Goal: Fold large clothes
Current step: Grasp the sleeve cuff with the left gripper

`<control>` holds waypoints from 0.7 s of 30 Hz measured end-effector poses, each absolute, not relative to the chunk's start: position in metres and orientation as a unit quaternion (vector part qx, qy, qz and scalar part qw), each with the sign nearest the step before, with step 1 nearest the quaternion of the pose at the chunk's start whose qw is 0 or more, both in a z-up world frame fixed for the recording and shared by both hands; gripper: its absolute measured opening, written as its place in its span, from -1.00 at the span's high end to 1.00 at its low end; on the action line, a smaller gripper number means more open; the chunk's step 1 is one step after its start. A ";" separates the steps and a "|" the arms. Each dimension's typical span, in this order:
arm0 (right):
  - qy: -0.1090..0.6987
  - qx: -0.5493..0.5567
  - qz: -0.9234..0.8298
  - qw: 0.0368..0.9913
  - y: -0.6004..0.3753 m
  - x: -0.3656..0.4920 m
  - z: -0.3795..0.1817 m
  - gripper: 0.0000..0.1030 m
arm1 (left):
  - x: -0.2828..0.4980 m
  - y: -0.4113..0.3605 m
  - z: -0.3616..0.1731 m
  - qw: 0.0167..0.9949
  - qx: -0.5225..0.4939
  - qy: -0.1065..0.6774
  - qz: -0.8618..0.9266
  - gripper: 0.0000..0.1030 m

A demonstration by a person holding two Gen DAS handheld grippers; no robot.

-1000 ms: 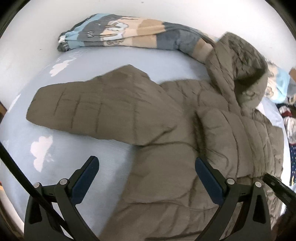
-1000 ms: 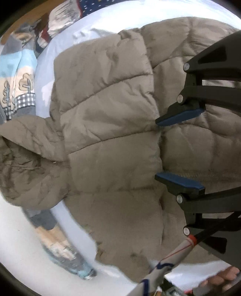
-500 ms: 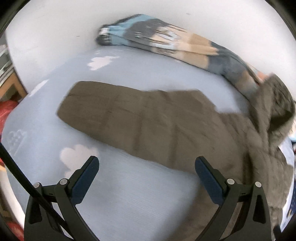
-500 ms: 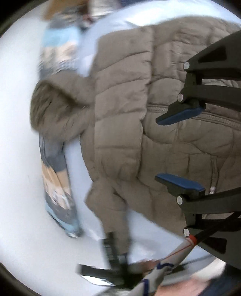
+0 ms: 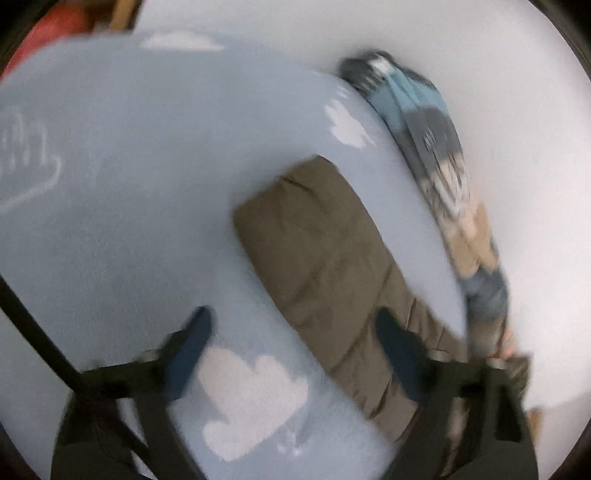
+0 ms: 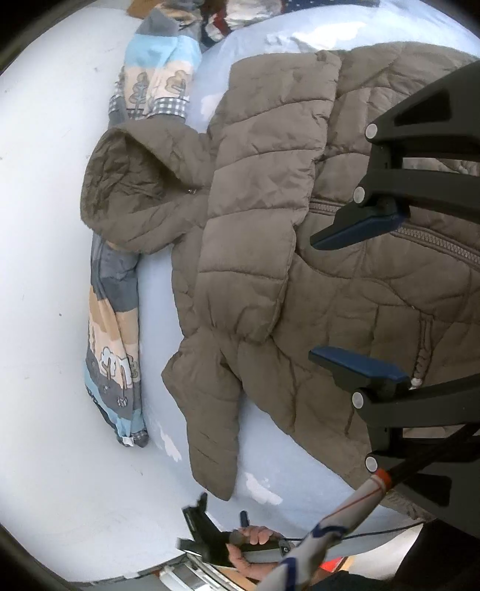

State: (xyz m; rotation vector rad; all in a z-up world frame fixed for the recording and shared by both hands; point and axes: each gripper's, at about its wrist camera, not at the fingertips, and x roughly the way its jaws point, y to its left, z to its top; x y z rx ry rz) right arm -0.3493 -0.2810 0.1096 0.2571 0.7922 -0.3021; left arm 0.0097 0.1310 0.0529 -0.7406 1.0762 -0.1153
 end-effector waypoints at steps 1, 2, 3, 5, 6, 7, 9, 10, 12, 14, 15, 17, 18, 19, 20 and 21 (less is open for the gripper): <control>0.383 0.128 -0.145 0.903 -0.282 -0.350 0.109 -0.14 | 0.012 0.136 0.049 0.789 -0.357 0.497 -0.056 -0.36; 0.385 0.131 -0.142 0.903 -0.282 -0.348 0.108 -0.14 | 0.014 0.140 0.047 0.788 -0.366 0.492 -0.060 -0.27; 0.387 0.131 -0.141 0.902 -0.281 -0.347 0.106 -0.14 | 0.016 0.141 0.046 0.788 -0.370 0.488 -0.063 -0.18; 0.390 0.127 -0.139 0.901 -0.279 -0.345 0.104 -0.14 | 0.019 0.142 0.046 0.789 -0.380 0.477 -0.075 -0.15; 0.392 0.125 -0.137 0.901 -0.279 -0.344 0.103 -0.14 | 0.021 0.143 0.047 0.791 -0.384 0.469 -0.080 -0.12; 0.393 0.123 -0.136 0.901 -0.277 -0.343 0.102 -0.14 | 0.022 0.144 0.047 0.794 -0.386 0.463 -0.081 -0.11; 0.395 0.122 -0.134 0.901 -0.276 -0.341 0.100 -0.14 | 0.027 0.142 0.044 0.798 -0.384 0.459 -0.075 -0.05; 0.396 0.122 -0.134 0.900 -0.276 -0.341 0.100 -0.14 | 0.028 0.141 0.042 0.798 -0.382 0.461 -0.070 -0.02; 0.396 0.123 -0.135 0.900 -0.277 -0.341 0.098 -0.14 | 0.031 0.142 0.034 0.792 -0.387 0.469 -0.055 0.02; 0.398 0.126 -0.134 0.899 -0.278 -0.340 0.097 -0.14 | 0.035 0.142 0.027 0.782 -0.405 0.471 -0.054 0.02; 0.398 0.126 -0.136 0.898 -0.279 -0.340 0.096 -0.14 | 0.037 0.141 0.025 0.780 -0.410 0.470 -0.056 0.02; 0.397 0.134 -0.138 0.898 -0.282 -0.339 0.095 -0.14 | 0.040 0.140 0.023 0.783 -0.413 0.461 -0.055 0.02; 0.395 0.140 -0.138 0.897 -0.285 -0.339 0.095 -0.14 | 0.042 0.138 0.019 0.783 -0.412 0.462 -0.057 0.02; 0.394 0.144 -0.140 0.897 -0.287 -0.339 0.095 -0.14 | 0.045 0.136 0.015 0.780 -0.413 0.465 -0.063 0.02; 0.392 0.150 -0.142 0.896 -0.290 -0.340 0.095 -0.14 | 0.048 0.133 0.010 0.776 -0.417 0.468 -0.068 0.02; 0.391 0.157 -0.142 0.896 -0.292 -0.340 0.094 -0.14 | 0.049 0.132 0.007 0.779 -0.420 0.462 -0.066 0.02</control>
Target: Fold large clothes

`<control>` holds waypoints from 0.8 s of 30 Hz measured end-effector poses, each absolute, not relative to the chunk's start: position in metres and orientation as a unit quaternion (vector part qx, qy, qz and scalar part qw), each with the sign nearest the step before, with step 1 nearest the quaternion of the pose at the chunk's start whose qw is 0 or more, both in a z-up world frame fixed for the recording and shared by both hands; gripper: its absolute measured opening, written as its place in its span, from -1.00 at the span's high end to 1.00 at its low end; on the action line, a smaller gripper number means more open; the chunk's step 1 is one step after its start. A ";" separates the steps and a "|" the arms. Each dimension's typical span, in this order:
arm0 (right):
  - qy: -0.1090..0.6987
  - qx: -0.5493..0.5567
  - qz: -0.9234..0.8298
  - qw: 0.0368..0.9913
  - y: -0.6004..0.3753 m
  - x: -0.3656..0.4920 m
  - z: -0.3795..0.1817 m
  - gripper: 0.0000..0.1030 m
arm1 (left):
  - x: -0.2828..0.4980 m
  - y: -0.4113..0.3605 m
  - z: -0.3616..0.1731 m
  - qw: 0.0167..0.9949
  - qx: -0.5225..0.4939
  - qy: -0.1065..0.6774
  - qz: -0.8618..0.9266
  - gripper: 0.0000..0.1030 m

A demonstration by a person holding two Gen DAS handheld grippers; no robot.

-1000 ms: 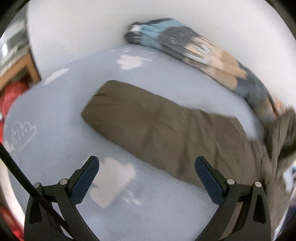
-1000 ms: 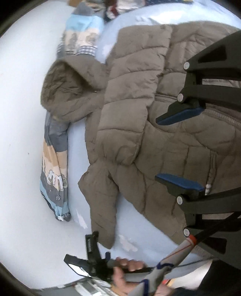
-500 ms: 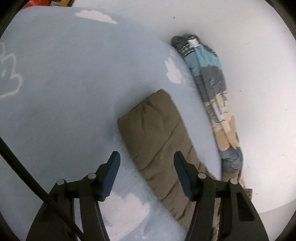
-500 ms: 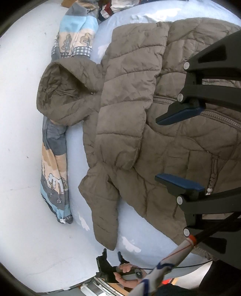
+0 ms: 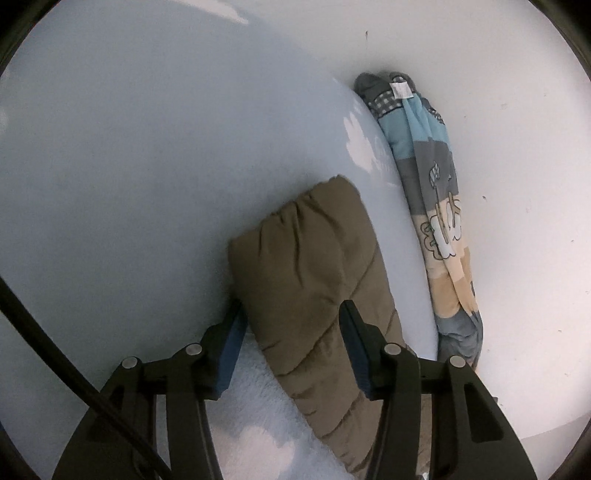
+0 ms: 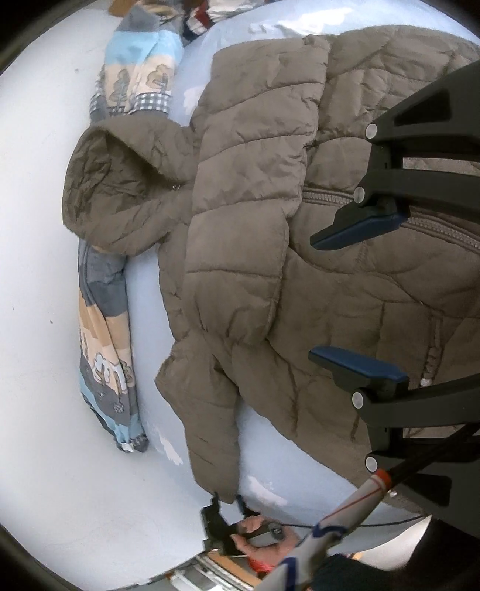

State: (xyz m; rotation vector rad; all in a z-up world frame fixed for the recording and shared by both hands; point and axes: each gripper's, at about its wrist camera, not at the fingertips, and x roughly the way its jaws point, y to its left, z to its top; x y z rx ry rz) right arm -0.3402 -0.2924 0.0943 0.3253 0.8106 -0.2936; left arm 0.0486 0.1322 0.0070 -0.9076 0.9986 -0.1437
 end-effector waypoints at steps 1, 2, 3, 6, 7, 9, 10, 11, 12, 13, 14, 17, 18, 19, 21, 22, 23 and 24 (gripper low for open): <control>0.391 0.162 -0.141 0.895 -0.294 -0.341 0.093 -0.14 | 0.048 0.132 0.006 0.781 -0.423 0.454 -0.066 0.02; 0.392 0.167 -0.143 0.893 -0.297 -0.341 0.092 -0.14 | 0.048 0.132 0.005 0.782 -0.428 0.447 -0.066 0.02; 0.392 0.170 -0.147 0.892 -0.299 -0.342 0.092 -0.14 | 0.048 0.132 0.005 0.783 -0.432 0.443 -0.068 0.10; 0.389 0.174 -0.155 0.891 -0.303 -0.345 0.092 -0.14 | 0.047 0.130 0.011 0.790 -0.434 0.426 -0.077 0.68; 0.387 0.174 -0.158 0.892 -0.304 -0.345 0.093 -0.14 | 0.046 0.128 0.016 0.795 -0.428 0.423 -0.074 0.69; 0.380 0.178 -0.164 0.893 -0.307 -0.348 0.096 -0.14 | 0.042 0.120 0.034 0.813 -0.405 0.411 -0.075 0.70; 0.375 0.182 -0.168 0.893 -0.310 -0.350 0.098 -0.14 | 0.041 0.116 0.043 0.820 -0.396 0.406 -0.079 0.70; 0.372 0.185 -0.172 0.893 -0.312 -0.351 0.099 -0.14 | 0.039 0.109 0.056 0.829 -0.384 0.397 -0.089 0.70; 0.367 0.190 -0.177 0.893 -0.315 -0.354 0.101 -0.14 | 0.037 0.103 0.069 0.835 -0.377 0.387 -0.102 0.70; 0.363 0.194 -0.179 0.894 -0.317 -0.356 0.103 -0.14 | 0.034 0.096 0.082 0.841 -0.369 0.378 -0.116 0.70; 0.358 0.200 -0.182 0.894 -0.320 -0.358 0.105 -0.14 | 0.031 0.091 0.092 0.845 -0.363 0.373 -0.126 0.70; 0.342 0.212 -0.198 0.894 -0.330 -0.367 0.111 -0.14 | 0.016 0.060 0.137 0.858 -0.333 0.347 -0.183 0.70; 0.335 0.216 -0.206 0.894 -0.334 -0.370 0.114 -0.14 | 0.007 0.042 0.157 0.863 -0.314 0.334 -0.213 0.70; 0.328 0.221 -0.214 0.893 -0.339 -0.374 0.117 -0.14 | -0.001 0.029 0.170 0.865 -0.302 0.324 -0.235 0.70; 0.316 0.234 -0.228 0.891 -0.349 -0.381 0.122 -0.14 | -0.024 -0.008 0.197 0.866 -0.261 0.307 -0.295 0.70; 0.311 0.243 -0.235 0.888 -0.355 -0.384 0.124 -0.14 | -0.036 -0.026 0.206 0.865 -0.241 0.303 -0.318 0.70; 0.307 0.250 -0.240 0.886 -0.359 -0.387 0.125 -0.14 | -0.045 -0.040 0.211 0.863 -0.229 0.303 -0.333 0.70; 0.301 0.259 -0.248 0.883 -0.365 -0.392 0.126 -0.14 | -0.057 -0.060 0.215 0.859 -0.208 0.305 -0.355 0.70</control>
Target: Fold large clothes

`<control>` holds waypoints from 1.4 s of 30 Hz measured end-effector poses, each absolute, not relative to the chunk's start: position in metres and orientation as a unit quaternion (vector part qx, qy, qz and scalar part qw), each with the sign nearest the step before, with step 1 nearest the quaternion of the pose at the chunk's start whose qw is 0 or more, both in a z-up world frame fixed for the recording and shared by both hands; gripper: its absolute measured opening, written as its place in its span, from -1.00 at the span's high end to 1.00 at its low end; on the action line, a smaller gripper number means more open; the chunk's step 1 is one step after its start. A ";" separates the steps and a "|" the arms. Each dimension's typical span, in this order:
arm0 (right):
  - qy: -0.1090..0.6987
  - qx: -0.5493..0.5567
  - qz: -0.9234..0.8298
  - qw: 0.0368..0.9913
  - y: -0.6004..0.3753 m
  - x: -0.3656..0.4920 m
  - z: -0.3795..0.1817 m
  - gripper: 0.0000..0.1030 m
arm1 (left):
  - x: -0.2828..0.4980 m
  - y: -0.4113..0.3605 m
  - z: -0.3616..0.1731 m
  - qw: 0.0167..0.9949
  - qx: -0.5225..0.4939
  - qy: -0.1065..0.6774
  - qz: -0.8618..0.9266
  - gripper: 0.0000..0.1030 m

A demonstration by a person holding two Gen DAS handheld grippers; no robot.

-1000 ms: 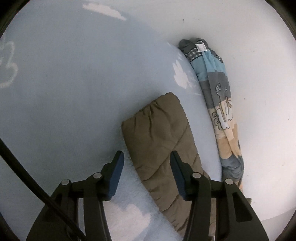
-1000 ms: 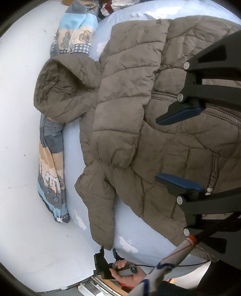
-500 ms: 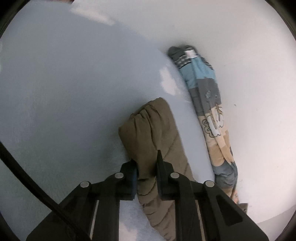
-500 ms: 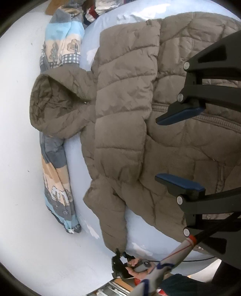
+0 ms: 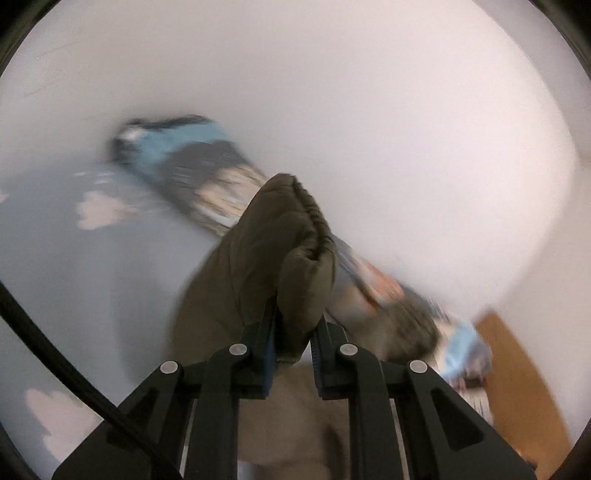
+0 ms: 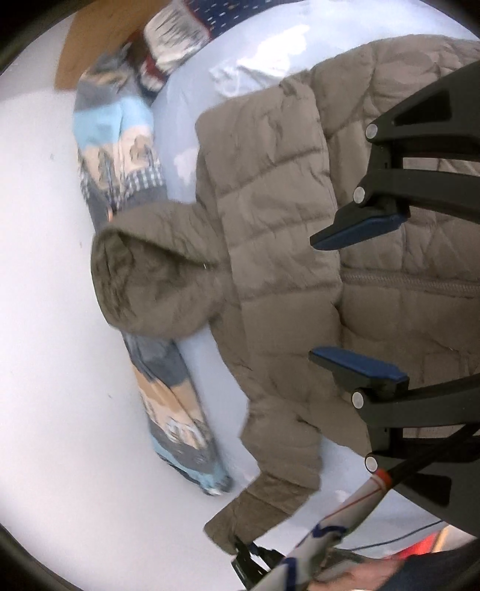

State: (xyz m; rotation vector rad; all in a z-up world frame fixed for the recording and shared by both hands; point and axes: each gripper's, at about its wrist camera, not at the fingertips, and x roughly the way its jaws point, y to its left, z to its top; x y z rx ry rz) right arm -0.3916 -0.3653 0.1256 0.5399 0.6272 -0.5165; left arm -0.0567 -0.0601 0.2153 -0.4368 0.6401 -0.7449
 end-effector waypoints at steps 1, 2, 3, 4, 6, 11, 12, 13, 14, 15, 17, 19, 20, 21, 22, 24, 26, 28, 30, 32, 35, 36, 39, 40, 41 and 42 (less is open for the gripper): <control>0.298 0.267 -0.255 0.880 -0.371 -0.395 0.126 -0.14 | -0.073 -0.087 0.218 0.853 -0.180 0.311 -0.379 0.70; 0.295 0.272 -0.262 0.878 -0.375 -0.398 0.126 -0.14 | -0.086 -0.106 0.219 0.847 -0.159 0.314 -0.397 0.70; 0.291 0.280 -0.270 0.874 -0.381 -0.401 0.126 -0.14 | -0.096 -0.119 0.218 0.844 -0.146 0.315 -0.410 0.70; 0.287 0.286 -0.274 0.872 -0.384 -0.405 0.127 -0.14 | -0.110 -0.139 0.215 0.835 -0.126 0.320 -0.430 0.70; 0.278 0.299 -0.285 0.867 -0.393 -0.412 0.129 -0.14 | -0.136 -0.177 0.204 0.817 -0.091 0.333 -0.462 0.70; 0.254 0.316 -0.311 0.860 -0.408 -0.428 0.135 -0.14 | -0.187 -0.250 0.153 0.765 -0.015 0.390 -0.512 0.70; 0.251 0.322 -0.313 0.858 -0.412 -0.431 0.135 -0.14 | -0.196 -0.259 0.142 0.760 -0.001 0.398 -0.515 0.70; 0.249 0.327 -0.314 0.856 -0.415 -0.433 0.135 -0.14 | -0.208 -0.273 0.127 0.752 0.023 0.413 -0.513 0.70; 0.248 0.333 -0.314 0.854 -0.418 -0.435 0.135 -0.14 | -0.217 -0.283 0.117 0.748 0.042 0.423 -0.511 0.70; 0.247 0.339 -0.315 0.852 -0.420 -0.437 0.134 -0.14 | -0.231 -0.292 0.107 0.745 0.063 0.427 -0.509 0.70; 0.247 0.347 -0.312 0.849 -0.424 -0.438 0.133 -0.14 | -0.240 -0.302 0.088 0.751 0.095 0.428 -0.494 0.68; 0.248 0.358 -0.307 0.846 -0.428 -0.440 0.130 -0.14 | -0.243 -0.309 0.085 0.756 0.114 0.423 -0.486 0.60; 0.250 0.362 -0.303 0.845 -0.428 -0.440 0.129 -0.14 | -0.245 -0.313 0.086 0.753 0.121 0.426 -0.488 0.42; 0.253 0.367 -0.297 0.844 -0.430 -0.439 0.127 -0.14 | -0.247 -0.314 0.090 0.744 0.121 0.432 -0.496 0.10; 0.254 0.374 -0.294 0.842 -0.433 -0.439 0.125 -0.14 | -0.252 -0.309 0.096 0.733 0.110 0.438 -0.509 -0.02; 0.254 0.397 -0.282 0.836 -0.439 -0.441 0.119 -0.16 | -0.249 -0.299 0.116 0.721 0.086 0.438 -0.530 -0.18; 0.254 0.426 -0.264 0.827 -0.444 -0.441 0.112 -0.16 | -0.254 -0.288 0.131 0.714 0.073 0.436 -0.543 -0.19; 0.249 0.452 -0.249 0.819 -0.448 -0.441 0.106 -0.22 | -0.258 -0.273 0.148 0.727 0.059 0.423 -0.537 -0.19; 0.255 0.469 -0.231 0.813 -0.450 -0.437 0.100 -0.29 | -0.254 -0.258 0.163 0.743 0.044 0.415 -0.523 -0.21; 0.257 0.484 -0.218 0.808 -0.449 -0.433 0.093 -0.30 | -0.238 -0.238 0.174 0.774 0.033 0.418 -0.475 -0.28; 0.258 0.517 -0.181 0.796 -0.447 -0.419 0.079 -0.30 | -0.201 -0.197 0.174 0.814 0.002 0.429 -0.392 -0.37; 0.258 0.522 -0.173 0.794 -0.447 -0.415 0.077 -0.30 | -0.181 -0.179 0.168 0.824 -0.017 0.436 -0.363 -0.37; 0.268 0.531 -0.160 0.788 -0.445 -0.395 0.066 -0.30 | -0.137 -0.142 0.148 0.832 -0.070 0.459 -0.304 -0.37; 0.272 0.533 -0.158 0.785 -0.443 -0.390 0.061 -0.30 | -0.125 -0.133 0.142 0.833 -0.080 0.463 -0.292 -0.37; 0.276 0.540 -0.154 0.780 -0.442 -0.386 0.056 -0.30 | -0.116 -0.127 0.137 0.837 -0.082 0.468 -0.272 -0.37; 0.279 0.550 -0.146 0.774 -0.440 -0.381 0.050 -0.30 | -0.107 -0.120 0.132 0.839 -0.087 0.473 -0.252 -0.37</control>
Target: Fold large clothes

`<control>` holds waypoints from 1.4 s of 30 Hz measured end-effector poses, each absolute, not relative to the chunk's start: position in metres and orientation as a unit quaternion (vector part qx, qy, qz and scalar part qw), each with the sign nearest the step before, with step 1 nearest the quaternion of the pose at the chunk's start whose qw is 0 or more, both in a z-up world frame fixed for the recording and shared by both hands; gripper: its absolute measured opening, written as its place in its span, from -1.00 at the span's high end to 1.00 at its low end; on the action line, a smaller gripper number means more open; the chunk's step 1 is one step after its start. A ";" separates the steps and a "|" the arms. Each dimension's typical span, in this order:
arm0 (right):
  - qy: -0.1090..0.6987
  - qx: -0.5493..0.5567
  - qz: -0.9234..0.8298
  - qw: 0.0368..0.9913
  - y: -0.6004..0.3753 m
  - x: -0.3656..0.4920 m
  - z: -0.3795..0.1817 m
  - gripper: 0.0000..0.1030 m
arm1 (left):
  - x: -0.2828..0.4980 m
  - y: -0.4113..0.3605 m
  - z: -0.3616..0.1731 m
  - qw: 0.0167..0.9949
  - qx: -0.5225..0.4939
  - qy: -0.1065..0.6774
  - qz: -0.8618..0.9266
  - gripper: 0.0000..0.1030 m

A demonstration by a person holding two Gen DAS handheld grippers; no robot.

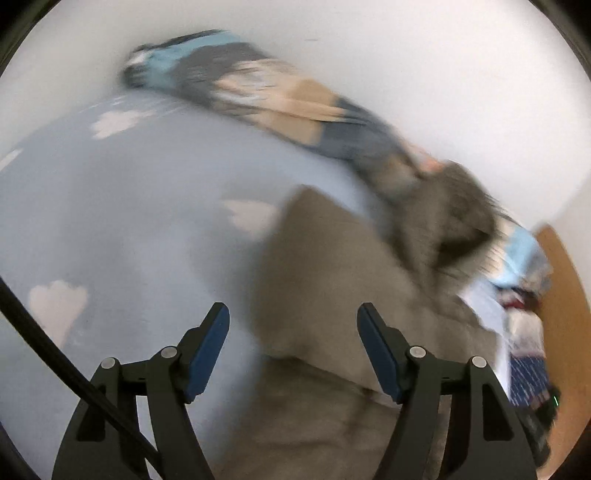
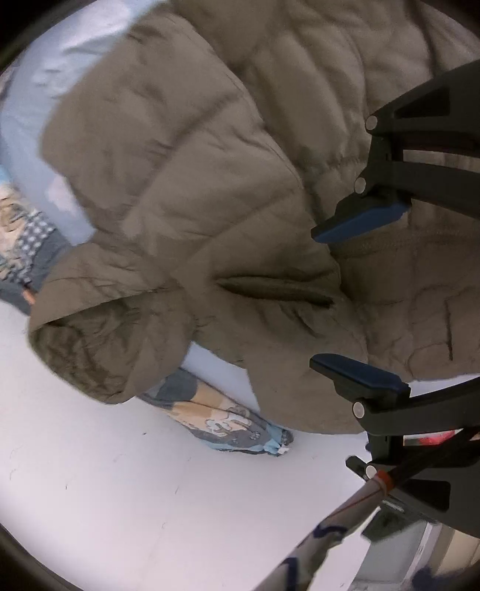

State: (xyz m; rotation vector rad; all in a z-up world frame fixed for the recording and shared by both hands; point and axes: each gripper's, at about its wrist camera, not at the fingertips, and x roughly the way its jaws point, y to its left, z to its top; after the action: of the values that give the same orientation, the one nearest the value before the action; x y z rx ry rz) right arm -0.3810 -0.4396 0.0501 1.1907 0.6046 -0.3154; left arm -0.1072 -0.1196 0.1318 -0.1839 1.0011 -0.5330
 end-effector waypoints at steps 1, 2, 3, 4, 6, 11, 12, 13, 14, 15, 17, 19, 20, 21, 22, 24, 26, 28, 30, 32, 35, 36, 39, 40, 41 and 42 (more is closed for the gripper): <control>0.284 0.551 -0.142 0.772 -0.438 -0.378 0.047 -0.30 | -0.097 -0.113 0.125 0.838 -0.097 0.479 -0.241 -0.37; 0.291 0.547 -0.143 0.772 -0.436 -0.374 0.045 -0.30 | -0.088 -0.110 0.117 0.833 -0.109 0.491 -0.230 -0.37; 0.295 0.542 -0.144 0.773 -0.435 -0.371 0.043 -0.30 | -0.082 -0.108 0.109 0.823 -0.126 0.506 -0.224 -0.37; 0.296 0.540 -0.145 0.774 -0.435 -0.369 0.041 -0.30 | -0.078 -0.110 0.103 0.812 -0.144 0.518 -0.229 -0.37; 0.292 0.544 -0.132 0.776 -0.433 -0.363 0.036 -0.26 | -0.076 -0.114 0.093 0.789 -0.172 0.536 -0.247 -0.37; 0.304 0.514 -0.128 0.792 -0.429 -0.349 0.034 0.61 | -0.087 -0.134 0.102 0.796 -0.137 0.526 -0.267 -0.37; 0.298 0.509 -0.137 0.796 -0.430 -0.352 0.037 0.64 | -0.091 -0.138 0.105 0.796 -0.136 0.522 -0.275 -0.37; 0.290 0.501 -0.146 0.802 -0.432 -0.355 0.043 0.64 | -0.093 -0.140 0.107 0.795 -0.136 0.521 -0.281 -0.37; 0.278 0.491 -0.157 0.811 -0.434 -0.361 0.052 0.65 | -0.093 -0.142 0.108 0.794 -0.136 0.520 -0.286 -0.37; 0.268 0.478 -0.171 0.819 -0.437 -0.367 0.062 0.66 | -0.095 -0.146 0.110 0.793 -0.133 0.516 -0.295 -0.37; 0.247 0.445 -0.209 0.835 -0.444 -0.382 0.084 0.66 | -0.099 -0.151 0.112 0.794 -0.121 0.512 -0.304 -0.37; 0.231 0.414 -0.249 0.844 -0.453 -0.396 0.101 0.66 | -0.106 -0.160 0.111 0.793 -0.104 0.512 -0.313 -0.37; 0.229 0.394 -0.272 0.847 -0.459 -0.404 0.109 0.66 | -0.109 -0.164 0.109 0.791 -0.097 0.514 -0.317 -0.37; 0.230 0.382 -0.283 0.849 -0.463 -0.406 0.112 0.66 | -0.113 -0.172 0.106 0.788 -0.084 0.518 -0.323 -0.37; 0.233 0.369 -0.297 0.849 -0.468 -0.409 0.115 0.66 | -0.116 -0.178 0.103 0.787 -0.075 0.520 -0.325 -0.37; 0.248 0.355 -0.310 0.846 -0.477 -0.413 0.112 0.66 | -0.122 -0.189 0.098 0.787 -0.050 0.521 -0.327 -0.37; 0.263 0.356 -0.320 0.838 -0.483 -0.413 0.105 0.66 | -0.129 -0.203 0.092 0.793 -0.012 0.516 -0.325 -0.37; 0.282 0.350 -0.335 0.828 -0.486 -0.410 0.098 0.66 | -0.135 -0.213 0.087 0.797 0.016 0.510 -0.324 -0.37; 0.302 0.345 -0.353 0.815 -0.490 -0.407 0.091 0.66 | -0.138 -0.219 0.083 0.801 0.039 0.505 -0.320 -0.37; 0.318 0.346 -0.360 0.806 -0.492 -0.411 0.083 0.65 | -0.140 -0.225 0.079 0.804 0.062 0.500 -0.314 -0.37; 0.340 0.368 -0.366 0.784 -0.497 -0.414 0.064 0.61 | -0.143 -0.231 0.074 0.802 0.090 0.503 -0.310 -0.37; 0.348 0.377 -0.367 0.776 -0.499 -0.414 0.057 0.55 | -0.145 -0.233 0.072 0.801 0.103 0.503 -0.309 -0.38; 0.360 0.389 -0.374 0.761 -0.502 -0.417 0.052 0.34 | -0.148 -0.232 0.079 0.803 0.117 0.498 -0.305 -0.37; 0.359 0.393 -0.376 0.758 -0.502 -0.420 0.053 0.31 | -0.149 -0.231 0.084 0.805 0.114 0.495 -0.306 -0.37; 0.357 0.399 -0.380 0.755 -0.503 -0.423 0.057 0.26 | -0.150 -0.230 0.092 0.810 0.108 0.487 -0.309 -0.37; 0.350 0.402 -0.389 0.751 -0.504 -0.429 0.063 0.24 | -0.153 -0.227 0.101 0.820 0.104 0.470 -0.309 -0.37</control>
State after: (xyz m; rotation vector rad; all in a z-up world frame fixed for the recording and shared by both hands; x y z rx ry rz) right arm -0.4288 -0.5036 0.0630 0.8789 0.7646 -0.8503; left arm -0.1526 -0.2269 0.1012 0.2213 1.0018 -0.6587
